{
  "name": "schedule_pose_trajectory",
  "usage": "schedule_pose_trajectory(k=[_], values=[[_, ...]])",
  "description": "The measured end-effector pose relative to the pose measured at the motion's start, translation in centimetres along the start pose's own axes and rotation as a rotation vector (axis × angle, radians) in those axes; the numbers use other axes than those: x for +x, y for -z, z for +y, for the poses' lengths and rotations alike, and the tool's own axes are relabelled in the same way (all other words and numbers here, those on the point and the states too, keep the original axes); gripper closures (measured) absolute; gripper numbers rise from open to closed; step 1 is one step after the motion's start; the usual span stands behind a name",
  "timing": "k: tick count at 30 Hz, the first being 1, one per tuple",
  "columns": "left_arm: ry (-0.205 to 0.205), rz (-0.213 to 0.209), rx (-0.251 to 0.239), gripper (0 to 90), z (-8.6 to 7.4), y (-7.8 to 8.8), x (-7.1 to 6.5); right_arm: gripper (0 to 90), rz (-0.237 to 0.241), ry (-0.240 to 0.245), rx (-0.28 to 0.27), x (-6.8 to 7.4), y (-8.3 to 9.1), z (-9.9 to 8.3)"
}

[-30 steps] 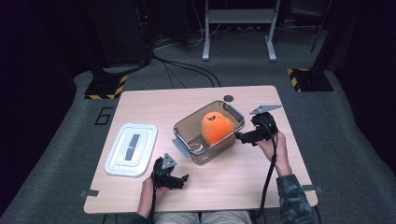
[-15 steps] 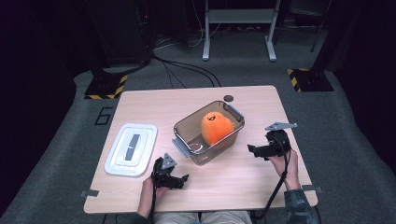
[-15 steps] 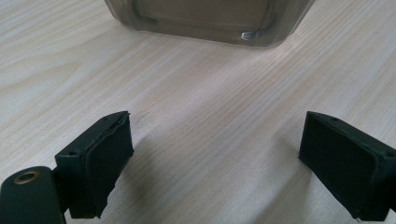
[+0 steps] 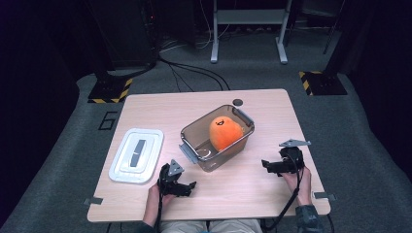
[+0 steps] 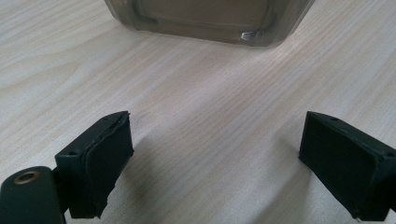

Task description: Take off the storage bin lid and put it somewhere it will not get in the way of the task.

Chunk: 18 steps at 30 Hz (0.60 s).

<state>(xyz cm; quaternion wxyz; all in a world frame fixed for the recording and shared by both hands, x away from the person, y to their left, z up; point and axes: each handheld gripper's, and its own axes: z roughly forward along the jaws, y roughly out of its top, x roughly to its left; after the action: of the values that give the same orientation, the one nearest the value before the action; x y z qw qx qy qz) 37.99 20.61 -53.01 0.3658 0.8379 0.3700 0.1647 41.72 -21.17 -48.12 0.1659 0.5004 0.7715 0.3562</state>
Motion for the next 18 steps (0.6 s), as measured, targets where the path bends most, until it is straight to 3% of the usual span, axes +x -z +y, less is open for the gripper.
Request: schedule_pose_trajectory(k=[3,10,18], values=[[0.000,0.000,0.000,9.3,0.0,0.0,0.0,1.2,-0.017,0.003,0.000,-0.4,-0.4,-0.8],[-0.001,-0.002,0.004,9.3,0.0,0.0,0.0,1.2,-0.043,-0.049,0.003,-1.1,-1.1,-2.7],[-0.003,-0.002,0.005,9.3,0.0,0.0,0.0,0.9,-0.093,-0.032,0.014,-1.6,-1.9,-4.0]])
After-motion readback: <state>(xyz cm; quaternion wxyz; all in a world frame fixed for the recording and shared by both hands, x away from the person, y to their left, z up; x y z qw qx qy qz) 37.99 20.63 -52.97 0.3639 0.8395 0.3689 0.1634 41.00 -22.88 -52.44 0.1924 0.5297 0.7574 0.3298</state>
